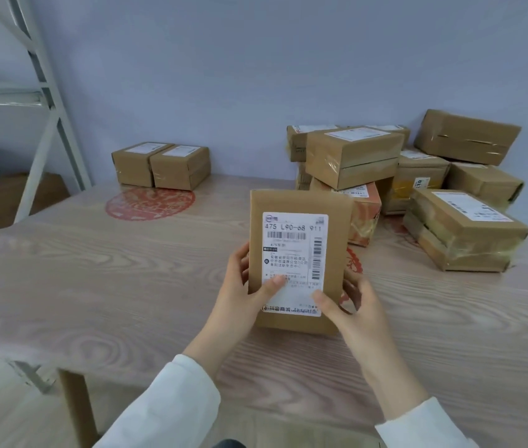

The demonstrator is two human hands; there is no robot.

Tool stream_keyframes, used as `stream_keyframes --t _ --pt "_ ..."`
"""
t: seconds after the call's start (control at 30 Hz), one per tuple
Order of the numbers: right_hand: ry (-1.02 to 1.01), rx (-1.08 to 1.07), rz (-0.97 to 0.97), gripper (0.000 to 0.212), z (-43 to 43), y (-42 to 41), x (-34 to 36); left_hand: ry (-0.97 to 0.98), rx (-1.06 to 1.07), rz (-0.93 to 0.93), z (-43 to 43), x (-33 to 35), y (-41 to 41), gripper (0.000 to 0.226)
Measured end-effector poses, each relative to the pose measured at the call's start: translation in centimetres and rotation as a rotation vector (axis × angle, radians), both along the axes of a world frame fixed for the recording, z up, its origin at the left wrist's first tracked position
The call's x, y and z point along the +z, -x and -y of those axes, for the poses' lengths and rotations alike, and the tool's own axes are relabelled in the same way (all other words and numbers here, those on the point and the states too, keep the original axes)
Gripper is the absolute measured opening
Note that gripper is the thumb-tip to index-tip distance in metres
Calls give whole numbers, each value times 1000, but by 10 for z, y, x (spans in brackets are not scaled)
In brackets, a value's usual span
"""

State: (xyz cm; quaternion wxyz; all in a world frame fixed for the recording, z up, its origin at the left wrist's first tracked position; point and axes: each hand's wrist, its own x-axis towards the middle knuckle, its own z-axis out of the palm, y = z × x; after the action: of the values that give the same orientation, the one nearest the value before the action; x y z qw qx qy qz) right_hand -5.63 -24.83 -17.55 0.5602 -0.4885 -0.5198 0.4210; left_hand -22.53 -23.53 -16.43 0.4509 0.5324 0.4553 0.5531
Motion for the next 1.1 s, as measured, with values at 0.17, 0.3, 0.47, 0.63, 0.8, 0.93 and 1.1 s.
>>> stream_keyframes --t 0.17,0.3,0.47,0.63,0.8,0.93,1.1 --pt "-20 -46 -59 45 -6 1 3 -16 -19 8 -6 8 -4 81" --pt "-56 -24 -64 56 -8 0 10 -46 -24 39 -11 13 -4 86" --pt "-108 -40 -30 64 -14 -4 16 -53 -65 25 -16 13 -4 82" --pt "-124 -30 -14 62 -15 -1 16 -78 -31 69 -21 18 -5 59" --pt "-125 -69 -46 70 -17 2 25 -91 -63 26 -23 17 -4 49" --pt "-179 -77 27 59 -17 2 27 -126 -26 47 -24 25 -3 49" --pt "-207 -83 41 67 -15 -2 30 -148 -45 19 -25 29 -3 43"
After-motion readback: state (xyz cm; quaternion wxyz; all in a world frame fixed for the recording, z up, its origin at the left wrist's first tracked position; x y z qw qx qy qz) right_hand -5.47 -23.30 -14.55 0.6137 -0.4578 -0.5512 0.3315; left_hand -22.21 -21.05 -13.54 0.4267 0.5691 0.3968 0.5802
